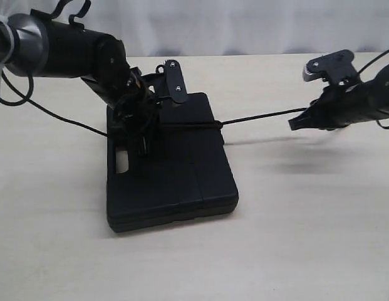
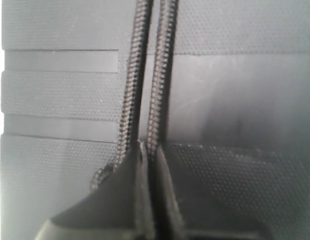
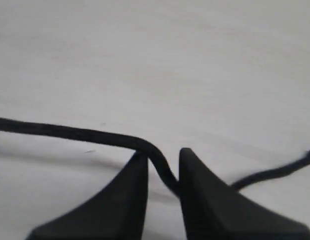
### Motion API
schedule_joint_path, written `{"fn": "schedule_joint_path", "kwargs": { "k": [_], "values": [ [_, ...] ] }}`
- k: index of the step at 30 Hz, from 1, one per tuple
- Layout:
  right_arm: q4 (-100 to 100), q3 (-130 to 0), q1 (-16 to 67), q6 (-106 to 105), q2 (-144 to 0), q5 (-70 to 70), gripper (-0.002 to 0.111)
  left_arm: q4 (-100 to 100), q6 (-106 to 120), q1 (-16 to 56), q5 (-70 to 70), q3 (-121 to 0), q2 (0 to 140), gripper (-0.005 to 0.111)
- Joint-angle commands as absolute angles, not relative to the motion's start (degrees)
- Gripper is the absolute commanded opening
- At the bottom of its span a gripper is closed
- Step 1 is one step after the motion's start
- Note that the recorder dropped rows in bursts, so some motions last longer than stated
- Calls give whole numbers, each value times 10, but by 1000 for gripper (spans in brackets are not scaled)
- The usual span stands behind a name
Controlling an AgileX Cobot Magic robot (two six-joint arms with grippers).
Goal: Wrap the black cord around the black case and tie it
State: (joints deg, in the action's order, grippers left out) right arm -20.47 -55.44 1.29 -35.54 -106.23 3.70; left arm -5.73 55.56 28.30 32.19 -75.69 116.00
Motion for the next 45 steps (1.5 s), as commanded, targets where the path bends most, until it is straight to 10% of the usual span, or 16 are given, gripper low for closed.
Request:
{"fn": "schedule_joint_path", "kwargs": {
  "k": [1,10,14,17,21,26,32,45],
  "values": [
    [-205,-557,-10,-351,-1066,18,50,-10,552,266,384,-744,1174,0],
    [-205,-559,-47,-286,-1087,31,53,-48,536,267,325,-744,1152,2],
    [-205,-559,-47,-267,-1045,62,52,-86,541,267,331,-744,1113,33],
    [-205,-559,-45,-261,-1025,89,27,-87,498,267,343,-744,1072,42],
    [-205,-559,-45,-261,-1023,94,4,-92,461,267,380,-744,1015,41],
    [-205,-559,-45,-261,-1023,94,4,-169,463,267,394,-744,1000,38],
    [-205,-559,-45,-261,-1022,94,4,-191,428,267,402,-742,997,0],
    [-216,-480,67,-266,-868,16,4,-232,412,266,58,-449,661,0]
  ]
}}
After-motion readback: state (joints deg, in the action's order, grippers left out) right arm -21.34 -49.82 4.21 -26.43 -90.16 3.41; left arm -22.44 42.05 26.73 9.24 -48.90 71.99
